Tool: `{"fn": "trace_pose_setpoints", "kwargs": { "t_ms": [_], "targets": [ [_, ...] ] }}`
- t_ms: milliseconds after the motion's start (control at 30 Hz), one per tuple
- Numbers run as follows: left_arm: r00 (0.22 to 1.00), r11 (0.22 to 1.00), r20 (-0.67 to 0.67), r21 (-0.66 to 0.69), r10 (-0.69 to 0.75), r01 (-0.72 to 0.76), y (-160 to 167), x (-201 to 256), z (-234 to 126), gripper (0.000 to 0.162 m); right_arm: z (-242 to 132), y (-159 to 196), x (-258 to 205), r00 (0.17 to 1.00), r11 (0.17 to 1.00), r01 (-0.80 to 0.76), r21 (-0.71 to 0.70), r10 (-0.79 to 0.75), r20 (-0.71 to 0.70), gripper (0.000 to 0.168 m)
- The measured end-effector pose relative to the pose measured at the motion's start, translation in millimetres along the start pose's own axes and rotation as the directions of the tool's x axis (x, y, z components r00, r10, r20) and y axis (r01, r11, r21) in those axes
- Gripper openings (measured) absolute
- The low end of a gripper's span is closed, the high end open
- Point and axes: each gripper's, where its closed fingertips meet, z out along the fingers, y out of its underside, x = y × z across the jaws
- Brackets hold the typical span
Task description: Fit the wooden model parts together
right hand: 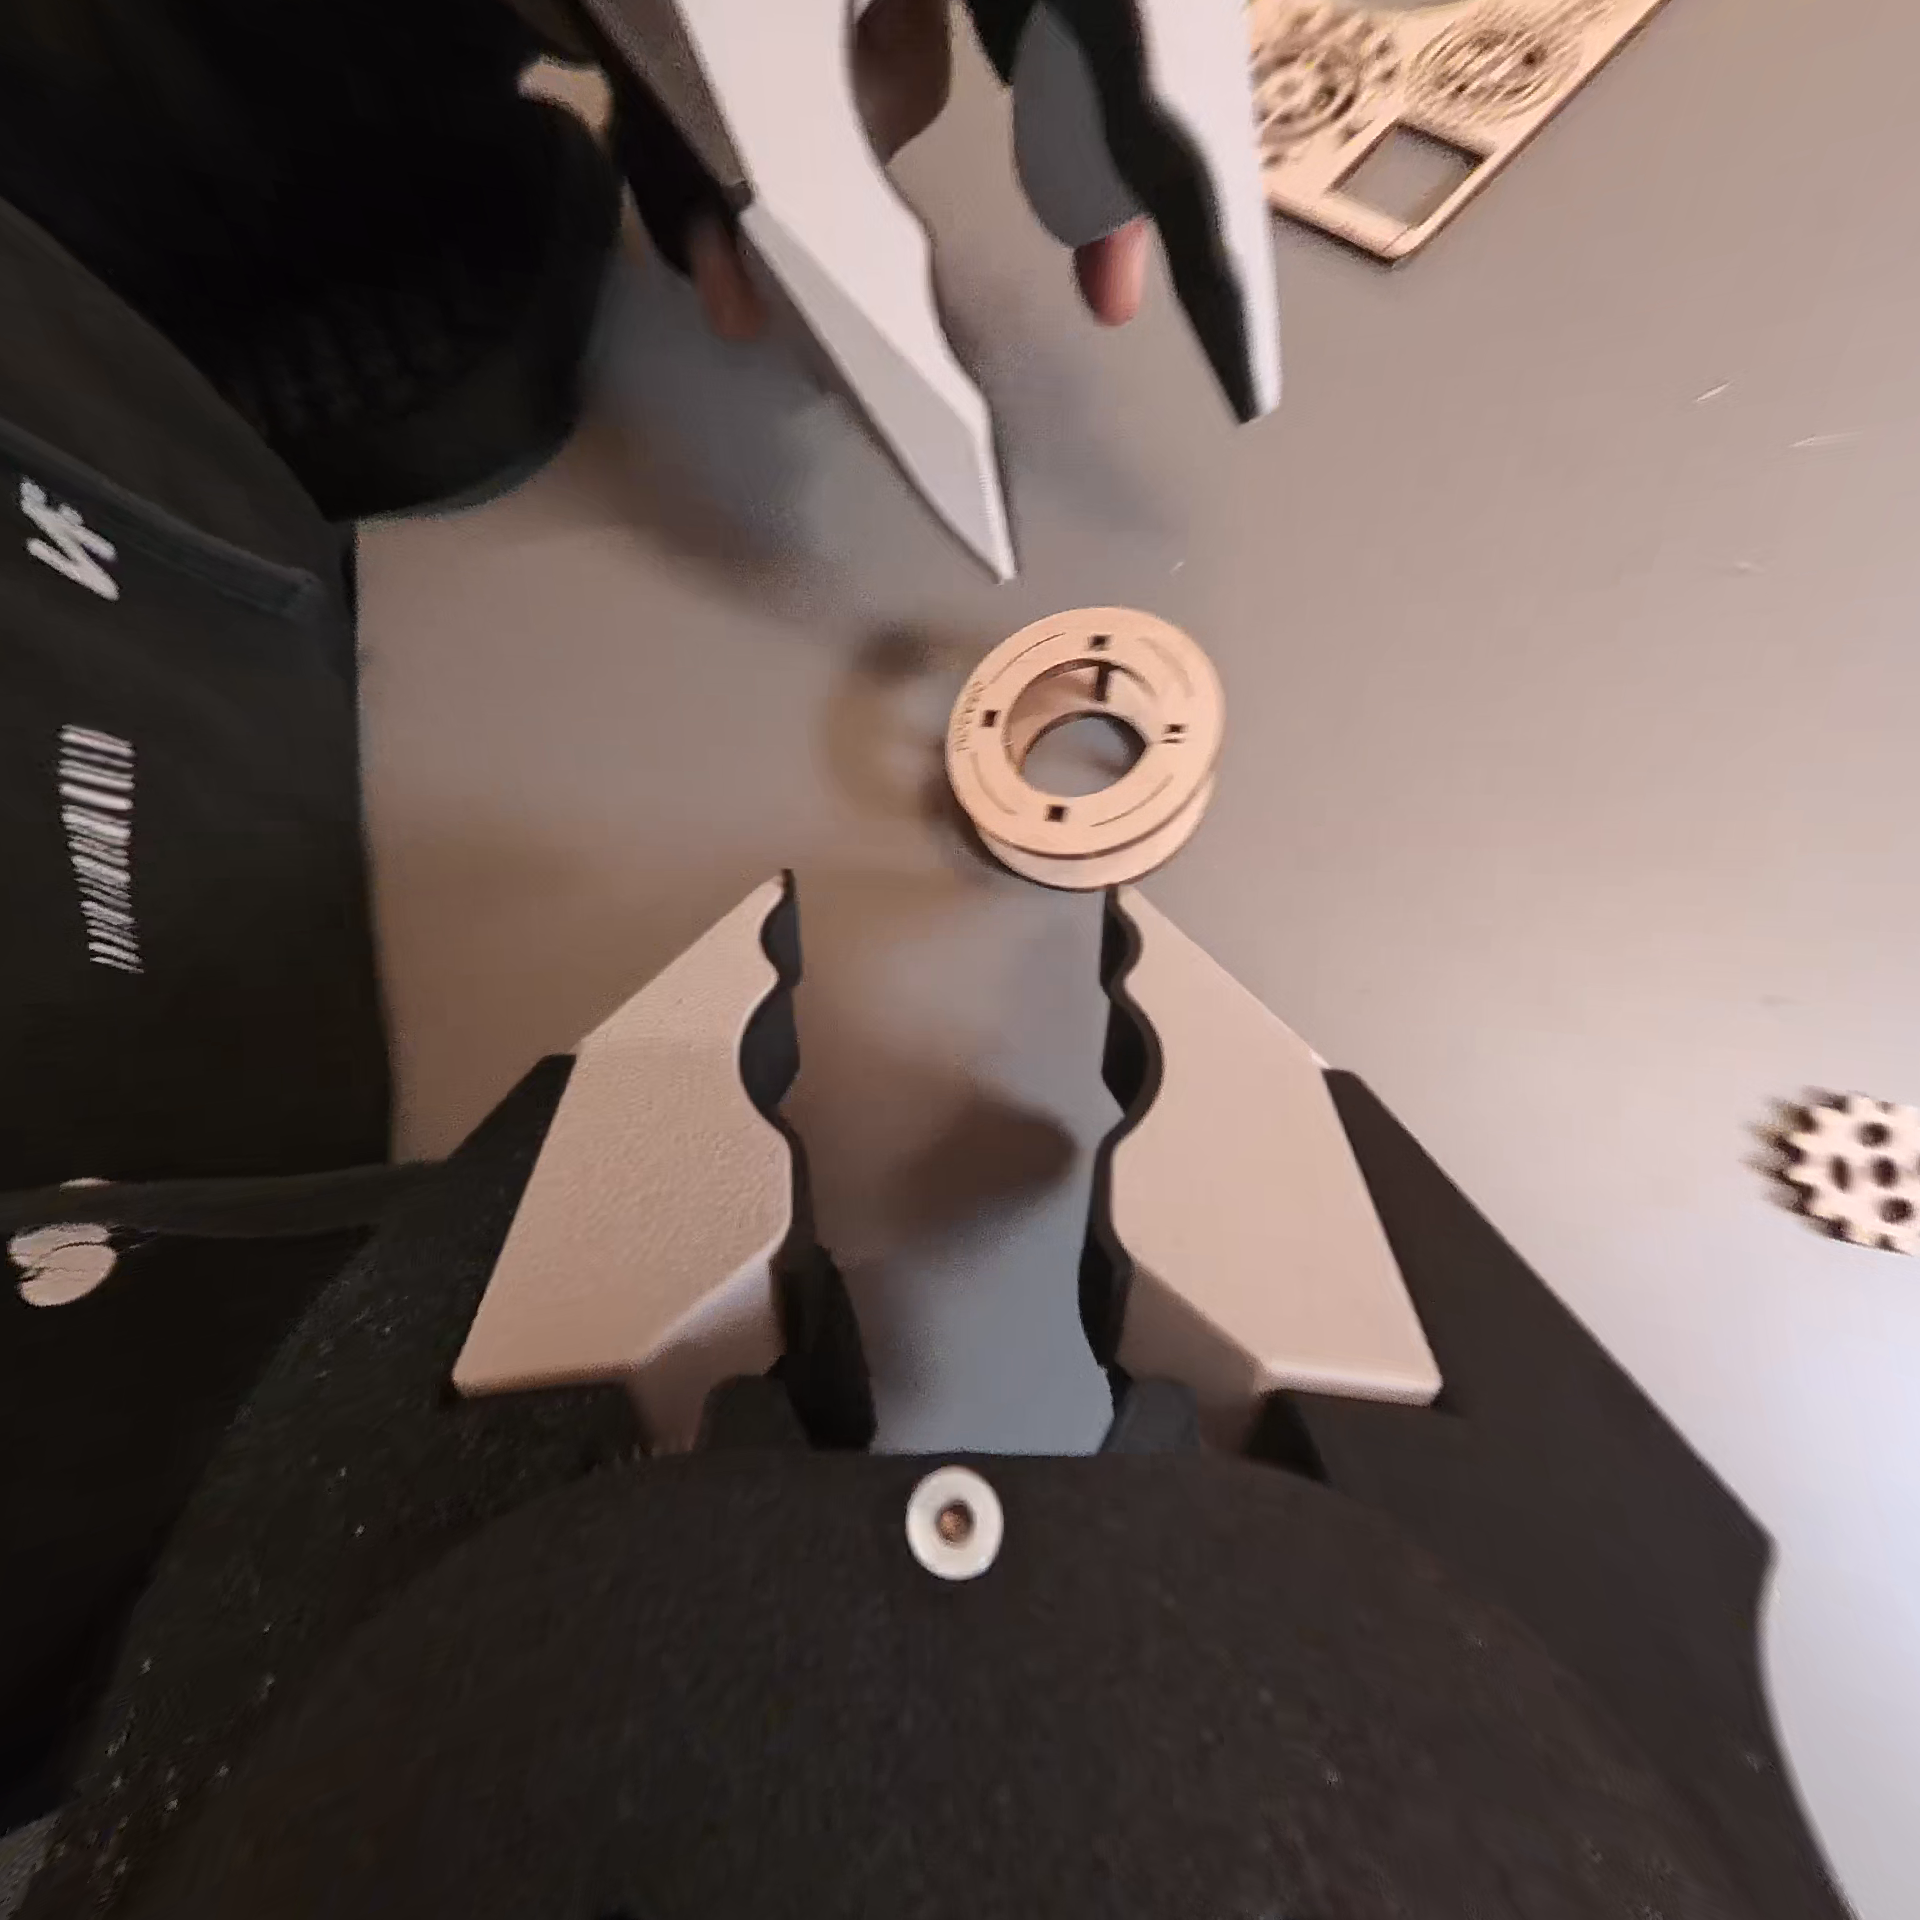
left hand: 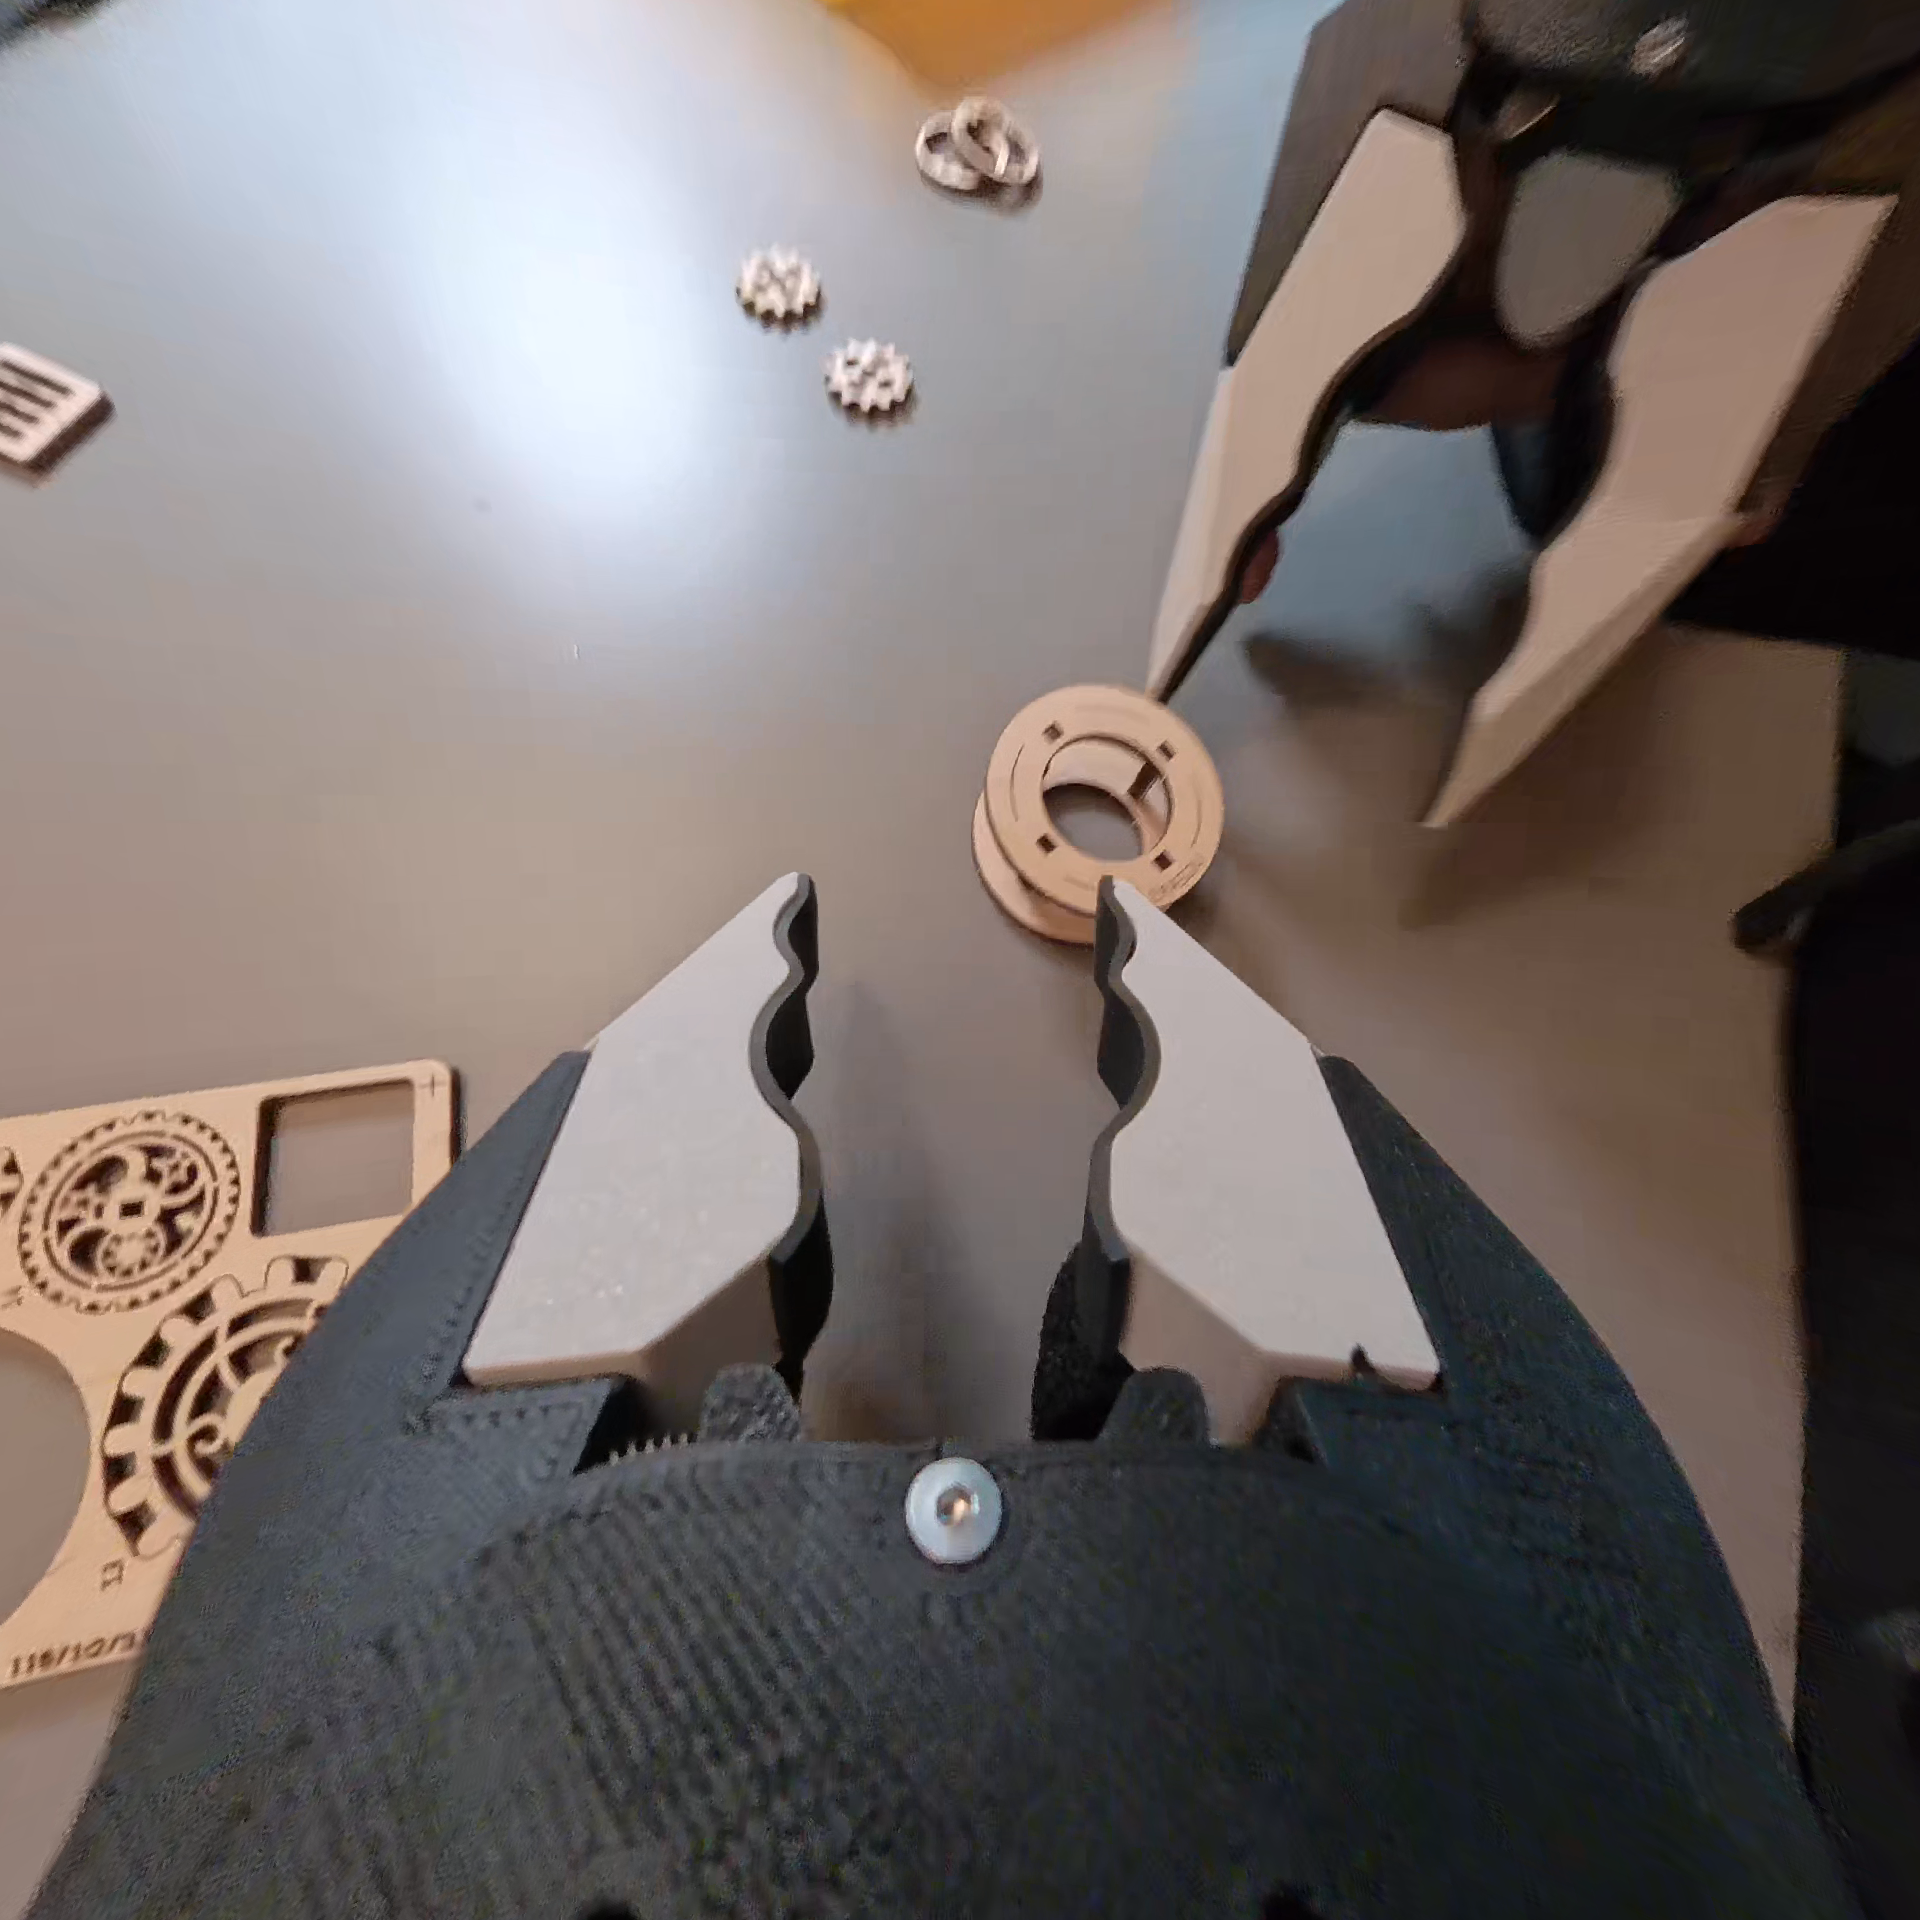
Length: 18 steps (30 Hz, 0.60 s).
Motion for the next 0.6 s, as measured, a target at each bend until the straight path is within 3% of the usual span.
{"fn": "trace_pose_setpoints", "kwargs": {
  "t_ms": [33, 100, 267, 467, 600],
  "targets": [
    [1.000, 1.000, -0.009, 0.026, 0.008, -0.008, -5.7, 2.3, -1.2, 0.052, -3.0, -2.2, 5.7, 1.000, 1.000, 0.010, 0.026, -0.010, -0.025, 0.048],
    [0.997, 0.997, -0.035, 0.056, 0.062, -0.060, -15.1, 9.3, -0.8, 0.051, -5.4, -2.7, 16.3, 0.994, 0.997, 0.061, 0.048, -0.056, -0.091, 0.037],
    [0.955, 0.961, -0.118, 0.080, 0.272, -0.264, -25.2, 30.1, 8.7, 0.028, -1.3, 1.6, 18.8, 0.961, 0.974, 0.222, 0.054, -0.209, -0.184, 0.002],
    [0.939, 0.952, -0.167, -0.004, 0.301, -0.306, -9.2, 30.1, 24.7, 0.022, 1.6, 2.4, 12.0, 0.801, 0.848, 0.530, -0.009, -0.503, -0.325, 0.000],
    [0.938, 0.951, -0.166, 0.000, 0.304, -0.308, -8.6, 29.3, 26.0, 0.018, 8.6, 3.4, 9.1, 0.691, 0.758, 0.649, -0.063, -0.622, -0.367, 0.000]
  ]
}}
